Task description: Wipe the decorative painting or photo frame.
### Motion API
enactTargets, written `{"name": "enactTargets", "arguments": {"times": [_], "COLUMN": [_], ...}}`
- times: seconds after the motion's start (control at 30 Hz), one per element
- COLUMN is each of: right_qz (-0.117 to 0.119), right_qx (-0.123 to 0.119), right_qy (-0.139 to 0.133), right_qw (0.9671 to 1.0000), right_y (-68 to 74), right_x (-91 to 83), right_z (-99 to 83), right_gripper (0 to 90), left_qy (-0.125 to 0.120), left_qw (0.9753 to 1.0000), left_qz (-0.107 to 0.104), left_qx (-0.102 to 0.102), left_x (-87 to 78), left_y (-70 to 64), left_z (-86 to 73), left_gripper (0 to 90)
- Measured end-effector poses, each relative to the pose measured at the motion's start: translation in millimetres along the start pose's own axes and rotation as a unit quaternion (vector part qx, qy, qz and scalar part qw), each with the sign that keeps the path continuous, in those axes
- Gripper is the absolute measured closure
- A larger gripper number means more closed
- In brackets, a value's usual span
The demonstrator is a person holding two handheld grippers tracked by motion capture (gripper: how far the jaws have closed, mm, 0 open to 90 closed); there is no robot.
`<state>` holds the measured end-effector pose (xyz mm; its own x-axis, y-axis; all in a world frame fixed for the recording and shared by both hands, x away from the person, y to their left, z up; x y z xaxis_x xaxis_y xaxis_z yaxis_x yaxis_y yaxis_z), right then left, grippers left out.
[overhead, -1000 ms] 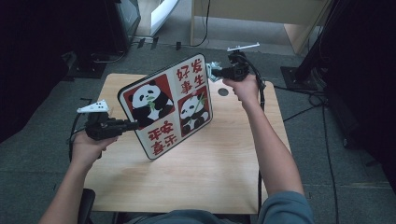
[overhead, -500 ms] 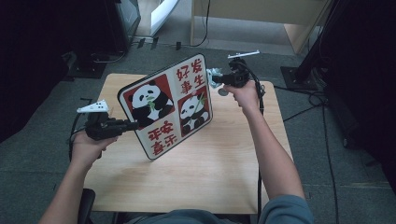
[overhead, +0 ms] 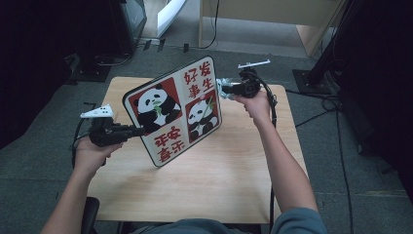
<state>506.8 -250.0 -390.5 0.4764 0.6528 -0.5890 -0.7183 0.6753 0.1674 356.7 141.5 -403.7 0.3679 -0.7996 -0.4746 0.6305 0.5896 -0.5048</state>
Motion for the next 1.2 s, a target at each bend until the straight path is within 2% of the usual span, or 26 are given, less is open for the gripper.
{"name": "enactTargets", "arguments": {"times": [0.17, 0.53, 0.8, 1.2], "right_qz": [-0.005, 0.006, 0.006, 0.012], "right_qx": [-0.004, 0.009, 0.015, 0.029], "right_qy": [0.000, -0.004, -0.003, 0.006], "right_qw": [1.0000, 0.9999, 0.9999, 0.9995], "right_y": [2.3, 2.9, 3.5, -1.1], "right_x": [1.4, 4.9, 9.3, 15.5], "right_z": [-6.7, -27.5, -41.5, -58.0], "right_gripper": [78.4, 78.4, 78.3, 78.2], "left_qy": [0.000, 0.001, 0.001, 0.000], "left_qw": [1.0000, 1.0000, 1.0000, 1.0000], "left_qz": [-0.001, -0.002, -0.003, -0.002], "left_qx": [0.000, 0.001, 0.002, 0.002], "left_x": [0.1, 0.2, 0.5, 0.4], "left_y": [0.1, -0.4, -0.8, -0.5], "left_z": [0.0, -0.2, -0.2, -0.1], "left_gripper": [78.6, 78.6, 78.6, 78.6]}}
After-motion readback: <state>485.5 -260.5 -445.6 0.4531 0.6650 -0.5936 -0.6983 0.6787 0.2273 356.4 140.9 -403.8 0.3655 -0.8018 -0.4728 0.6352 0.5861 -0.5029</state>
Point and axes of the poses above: each handheld gripper's, and its own axes: x roughly forward along the jaws, z roughly out of its top, y roughly to its left, the point moved 4 cm from there along x, roughly forward along the jaws, and after that the axes turned 14 degrees about -x, right-handed, at the moved point
